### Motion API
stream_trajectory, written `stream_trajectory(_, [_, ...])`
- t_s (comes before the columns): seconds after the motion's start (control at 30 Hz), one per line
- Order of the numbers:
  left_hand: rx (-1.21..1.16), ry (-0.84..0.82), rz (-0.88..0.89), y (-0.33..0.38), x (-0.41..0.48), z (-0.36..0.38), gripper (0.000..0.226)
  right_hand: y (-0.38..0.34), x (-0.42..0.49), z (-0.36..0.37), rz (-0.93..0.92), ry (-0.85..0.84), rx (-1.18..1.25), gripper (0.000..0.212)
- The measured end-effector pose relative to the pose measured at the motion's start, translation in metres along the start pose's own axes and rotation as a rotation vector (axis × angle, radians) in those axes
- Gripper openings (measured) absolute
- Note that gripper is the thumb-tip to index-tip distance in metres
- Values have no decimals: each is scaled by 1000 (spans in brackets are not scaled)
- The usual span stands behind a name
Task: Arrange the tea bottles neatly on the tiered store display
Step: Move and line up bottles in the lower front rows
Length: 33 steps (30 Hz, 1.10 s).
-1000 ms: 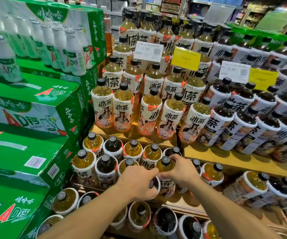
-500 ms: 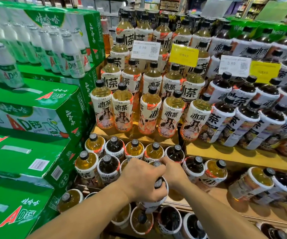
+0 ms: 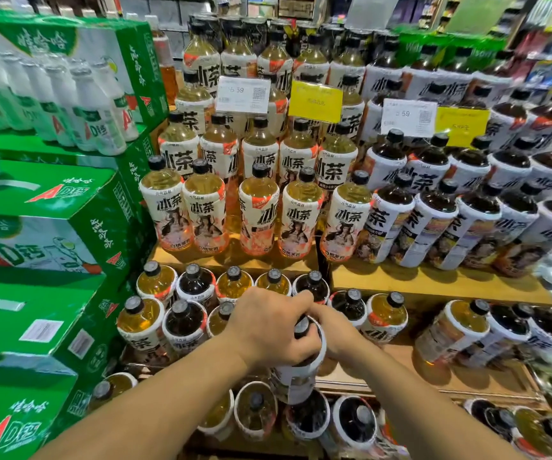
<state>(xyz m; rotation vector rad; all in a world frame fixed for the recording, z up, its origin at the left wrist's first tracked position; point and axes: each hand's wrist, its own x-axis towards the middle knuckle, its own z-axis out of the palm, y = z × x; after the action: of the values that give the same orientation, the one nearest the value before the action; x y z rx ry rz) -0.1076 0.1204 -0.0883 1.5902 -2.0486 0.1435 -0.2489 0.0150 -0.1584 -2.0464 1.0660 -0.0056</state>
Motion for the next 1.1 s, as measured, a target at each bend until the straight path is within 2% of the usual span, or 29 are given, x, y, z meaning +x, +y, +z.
stream_trajectory(0.07, [-2,0,-9,4,7,1,24,1,-20,-14,-49,29,72,27])
stream_trajectory(0.17, [-24,11,-16,9,13,8,25,2,-47,-38,-136,-89,239,53])
stream_trajectory(0.27, [-35,18,-10,13,20,16,24,-7,-67,-58,-215,-233,173,85])
stream_trajectory(0.33, [-49,26,-22,16,24,20,24,-15,-71,-58,-221,-171,41,99])
stream_trajectory(0.5, [-125,-75,-78,16,27,19,29,-12,-66,-42,-219,85,-87,92])
stream_trajectory(0.6, [-237,-117,-240,7,25,21,41,-2,-67,-40,-180,134,-71,90])
stream_trajectory(0.67, [-170,-164,-342,-2,22,28,37,7,-68,-43,-144,150,-58,90])
stream_trajectory(0.73, [15,-331,-428,-9,16,37,34,17,-72,-48,-116,163,-30,89])
stream_trajectory(0.8, [221,-595,-464,-13,8,48,53,30,-79,-56,-76,200,-8,85])
stream_trajectory(0.87, [282,-747,-473,-13,3,59,70,44,-90,-66,-19,267,17,85])
stream_trajectory(0.93, [262,-765,-492,-10,2,68,75,57,-100,-78,38,332,47,87])
stream_trajectory(1.1, [285,-826,-513,-11,1,77,85,89,-118,-109,163,454,184,75])
